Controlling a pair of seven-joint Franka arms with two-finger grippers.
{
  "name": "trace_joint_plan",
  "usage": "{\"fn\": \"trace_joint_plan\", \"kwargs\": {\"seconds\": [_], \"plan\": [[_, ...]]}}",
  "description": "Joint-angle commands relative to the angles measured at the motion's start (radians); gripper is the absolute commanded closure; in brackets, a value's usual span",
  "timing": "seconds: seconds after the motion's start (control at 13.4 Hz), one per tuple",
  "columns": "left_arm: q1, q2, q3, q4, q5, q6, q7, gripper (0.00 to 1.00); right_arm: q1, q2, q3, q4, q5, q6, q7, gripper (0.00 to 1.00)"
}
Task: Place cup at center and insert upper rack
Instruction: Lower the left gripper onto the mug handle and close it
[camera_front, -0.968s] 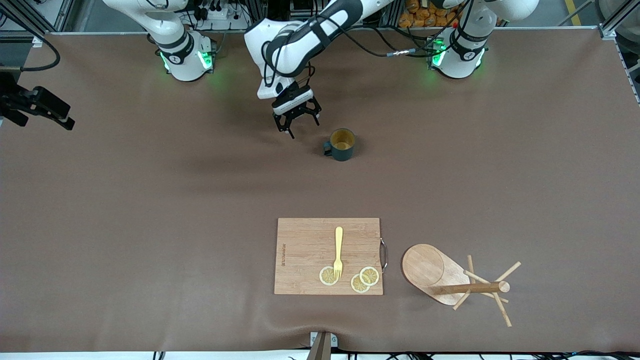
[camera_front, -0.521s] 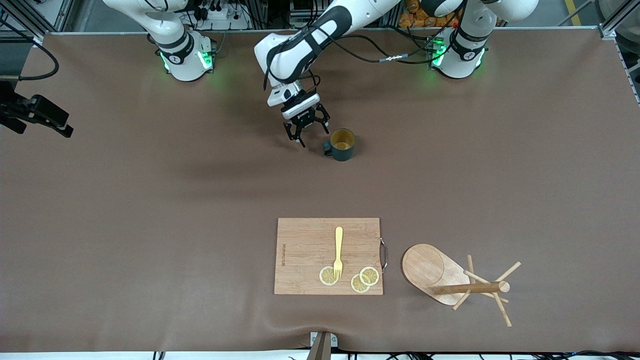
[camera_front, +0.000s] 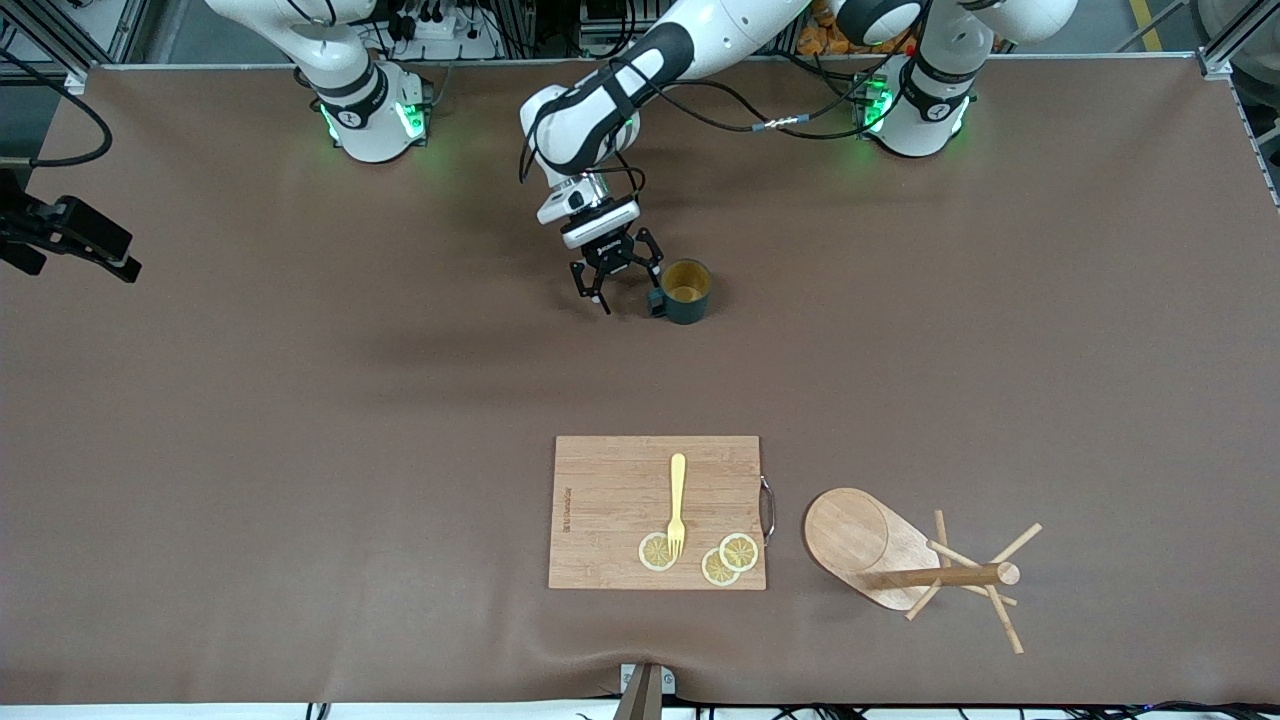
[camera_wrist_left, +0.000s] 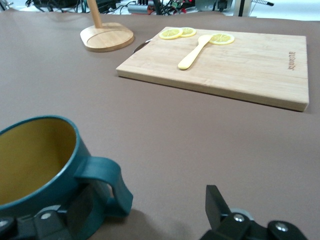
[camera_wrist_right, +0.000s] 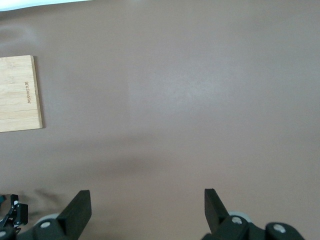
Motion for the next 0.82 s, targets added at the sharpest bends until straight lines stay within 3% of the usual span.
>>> {"fn": "trace_joint_plan", "kwargs": {"seconds": [0.0, 0.6, 0.67, 0.74], "plan": [[-0.010, 0.045, 0.004, 0.017, 0.068, -0.017, -0.013, 0.00, 0.023, 0.015, -0.019, 0.033, -0.019, -0.021, 0.011, 0.00], [-0.006, 0.091, 0.042, 0.025, 0.140, -0.002, -0.013, 0.00, 0.020, 0.015, -0.018, 0.033, -0.017, -0.021, 0.013, 0.00], [-0.004, 0.089, 0.046, 0.027, 0.139, 0.003, -0.015, 0.16, 0.020, 0.014, -0.018, 0.033, -0.016, -0.021, 0.013, 0.00], [0.000, 0.089, 0.046, 0.027, 0.137, 0.009, -0.019, 0.46, 0.017, 0.015, -0.018, 0.033, -0.015, -0.021, 0.013, 0.00]]}}
